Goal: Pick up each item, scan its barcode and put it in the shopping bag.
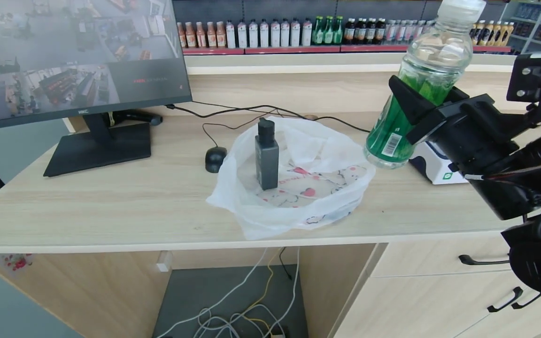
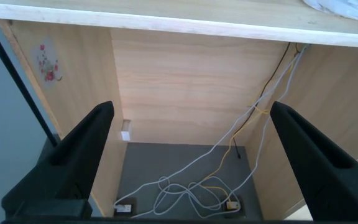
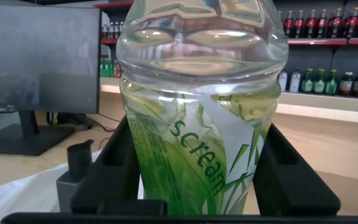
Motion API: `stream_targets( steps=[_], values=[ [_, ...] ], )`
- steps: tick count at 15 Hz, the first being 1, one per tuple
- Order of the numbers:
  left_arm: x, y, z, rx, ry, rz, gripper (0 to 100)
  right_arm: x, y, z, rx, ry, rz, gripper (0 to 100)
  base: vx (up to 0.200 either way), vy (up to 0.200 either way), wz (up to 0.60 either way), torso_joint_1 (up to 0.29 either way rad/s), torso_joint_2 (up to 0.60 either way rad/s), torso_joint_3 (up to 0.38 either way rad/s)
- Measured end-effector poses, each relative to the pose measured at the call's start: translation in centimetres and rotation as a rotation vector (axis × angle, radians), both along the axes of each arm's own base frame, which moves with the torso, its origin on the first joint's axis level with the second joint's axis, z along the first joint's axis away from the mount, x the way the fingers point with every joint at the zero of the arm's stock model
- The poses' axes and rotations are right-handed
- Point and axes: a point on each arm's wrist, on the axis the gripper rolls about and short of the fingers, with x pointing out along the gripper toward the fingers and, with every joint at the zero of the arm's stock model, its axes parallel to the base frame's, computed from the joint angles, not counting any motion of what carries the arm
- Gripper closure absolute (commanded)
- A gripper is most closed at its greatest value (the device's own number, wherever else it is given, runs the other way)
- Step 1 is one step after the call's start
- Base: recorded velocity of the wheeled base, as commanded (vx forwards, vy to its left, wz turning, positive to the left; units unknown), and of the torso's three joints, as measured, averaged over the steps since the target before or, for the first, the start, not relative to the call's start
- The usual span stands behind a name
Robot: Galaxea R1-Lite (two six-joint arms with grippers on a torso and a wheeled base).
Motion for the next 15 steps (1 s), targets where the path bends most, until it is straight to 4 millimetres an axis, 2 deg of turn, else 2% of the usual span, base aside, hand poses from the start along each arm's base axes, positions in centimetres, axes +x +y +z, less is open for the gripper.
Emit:
stream_targets(
  steps=[3,9,12,15],
  values=[
    [0.0,0.0,0.0,0.000,0.000,0.000,0,-0.1,0.6,0.2,0.007,-0.009,0.015,100,0.000,0.000,0.00,0.000,0.00,0.000],
    [0.0,0.0,0.0,0.001,0.000,0.000,0,0.1,3.9,0.2,-0.001,-0.014,0.113,100,0.000,0.000,0.00,0.000,0.00,0.000],
    [0.0,0.0,0.0,0.002,0.000,-0.001,0,1.2,5.0,-0.6,-0.036,0.073,0.127,100,0.000,0.000,0.00,0.000,0.00,0.000],
    [0.0,0.0,0.0,0.003,0.000,0.000,0,2.8,6.1,-0.4,-0.059,0.123,0.136,100,0.000,0.000,0.00,0.000,0.00,0.000]
  ],
)
